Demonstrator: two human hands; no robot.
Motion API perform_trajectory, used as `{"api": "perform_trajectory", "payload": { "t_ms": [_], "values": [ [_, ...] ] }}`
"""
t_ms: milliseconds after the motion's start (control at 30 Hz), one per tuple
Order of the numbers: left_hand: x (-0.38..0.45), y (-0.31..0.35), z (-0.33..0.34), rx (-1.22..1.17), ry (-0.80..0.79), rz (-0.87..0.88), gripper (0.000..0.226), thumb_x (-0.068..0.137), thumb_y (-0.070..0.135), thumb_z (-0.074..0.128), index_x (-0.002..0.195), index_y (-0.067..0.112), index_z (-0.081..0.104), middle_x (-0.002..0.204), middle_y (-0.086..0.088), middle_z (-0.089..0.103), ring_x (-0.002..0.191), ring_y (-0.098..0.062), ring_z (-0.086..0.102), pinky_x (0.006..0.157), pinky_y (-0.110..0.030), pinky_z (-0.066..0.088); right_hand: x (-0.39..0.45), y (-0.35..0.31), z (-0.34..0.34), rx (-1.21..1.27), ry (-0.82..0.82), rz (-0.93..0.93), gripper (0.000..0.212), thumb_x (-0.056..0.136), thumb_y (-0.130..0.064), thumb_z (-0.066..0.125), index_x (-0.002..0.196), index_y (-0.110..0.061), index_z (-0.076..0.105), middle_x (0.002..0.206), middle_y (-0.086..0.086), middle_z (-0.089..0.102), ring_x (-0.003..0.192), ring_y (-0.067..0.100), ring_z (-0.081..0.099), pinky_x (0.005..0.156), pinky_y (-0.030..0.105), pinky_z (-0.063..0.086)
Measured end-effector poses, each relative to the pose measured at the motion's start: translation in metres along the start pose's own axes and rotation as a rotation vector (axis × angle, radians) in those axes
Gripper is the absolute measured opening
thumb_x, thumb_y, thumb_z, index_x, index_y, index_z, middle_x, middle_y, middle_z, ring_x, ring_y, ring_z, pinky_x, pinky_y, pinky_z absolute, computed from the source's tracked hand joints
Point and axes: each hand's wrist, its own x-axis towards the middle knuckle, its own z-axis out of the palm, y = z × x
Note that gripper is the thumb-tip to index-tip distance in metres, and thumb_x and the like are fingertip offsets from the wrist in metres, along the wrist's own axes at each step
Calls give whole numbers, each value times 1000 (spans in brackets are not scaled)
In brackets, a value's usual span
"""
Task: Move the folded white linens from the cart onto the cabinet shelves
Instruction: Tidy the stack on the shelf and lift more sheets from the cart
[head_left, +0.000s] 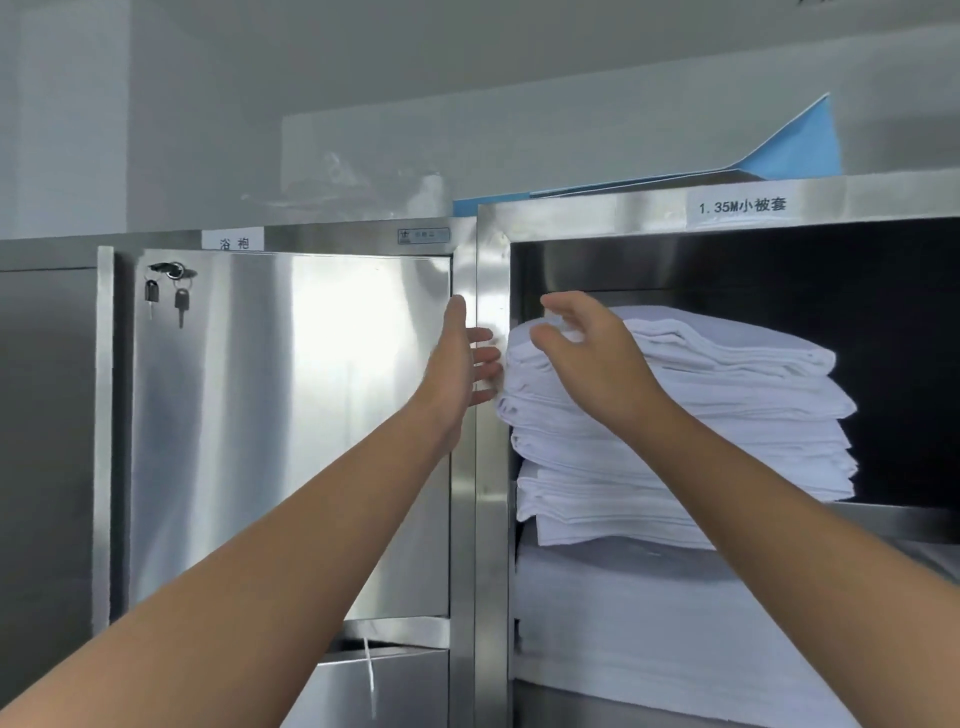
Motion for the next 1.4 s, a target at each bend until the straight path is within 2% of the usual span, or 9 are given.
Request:
{"api": "perform_trajectory", "payload": {
  "t_ms": [100, 200, 367, 467, 700, 900, 1000, 1167, 1400],
  "values": [
    [23, -4, -5, -37, -46, 23, 59, 102, 60, 27, 107, 11, 60, 100, -9, 65, 90, -23, 59, 83, -36, 48, 10, 3, 8, -227, 118, -59, 28, 95, -32, 57, 122, -29, 64, 123, -7, 63, 107, 7, 56, 84, 23, 45],
    [39, -10, -7, -50, -85, 49, 62, 104, 57, 25, 105, 10, 65, 101, -6, 73, 93, -19, 67, 87, -37, 52, 15, 2, 13, -406, 189, -138, 25, 93, -33, 59, 114, -27, 70, 101, -20, 59, 110, 12, 54, 94, 33, 46],
    [54, -21, -13, -85, -103, 75, 61, 105, 53, 27, 101, 9, 69, 88, -3, 76, 79, -13, 72, 64, -25, 54, 21, 7, 31, -759, 212, -163, 36, 85, -50, 61, 114, -28, 68, 114, -9, 68, 115, 19, 51, 94, 36, 31],
    [58, -23, -18, -84, -138, 73, 61, 105, 52, 26, 103, 8, 69, 91, -5, 76, 78, -13, 73, 62, -24, 53, 19, 12, 41, -937, 213, -172, 44, 83, -55, 61, 116, -27, 66, 114, -5, 68, 113, 21, 51, 90, 38, 27],
    [62, -19, -31, 22, -235, 102, 53, 105, 46, 29, 113, 7, 65, 101, -6, 75, 98, -20, 71, 87, -40, 55, 27, 12, 51, -1180, 218, -217, 46, 88, -57, 51, 108, -18, 67, 103, 1, 69, 100, 25, 52, 87, 41, 32],
    [65, -14, -30, 8, -237, 90, 56, 105, 51, 27, 116, 9, 62, 104, -9, 74, 96, -17, 70, 81, -35, 54, 39, 12, 58, -1153, 184, -190, 45, 86, -56, 58, 110, -19, 66, 108, 1, 68, 106, 25, 55, 97, 41, 31],
    [67, -13, -27, 37, -238, 117, 53, 104, 52, 29, 115, 11, 61, 96, -6, 73, 96, -18, 69, 80, -36, 53, 44, 13, 57, -1087, 122, -156, 42, 87, -49, 60, 114, -18, 63, 111, 3, 65, 104, 25, 57, 85, 35, 38],
    [69, -11, -17, 111, -281, 161, 47, 104, 48, 28, 95, 17, 62, 94, -3, 73, 84, -17, 64, 67, -31, 44, 54, 12, 40, -1052, 165, -143, 33, 90, -46, 58, 108, -18, 62, 91, 3, 68, 77, 26, 59, 63, 30, 39],
    [66, 6, 8, 240, -217, 167, 46, 96, 52, 28, 84, 18, 57, 100, -15, 71, 96, -31, 66, 84, -42, 50, 48, 14, 24, -1064, 87, -175, 30, 92, -44, 56, 102, -16, 58, 92, 5, 68, 79, 30, 60, 62, 33, 33]
  ]
}}
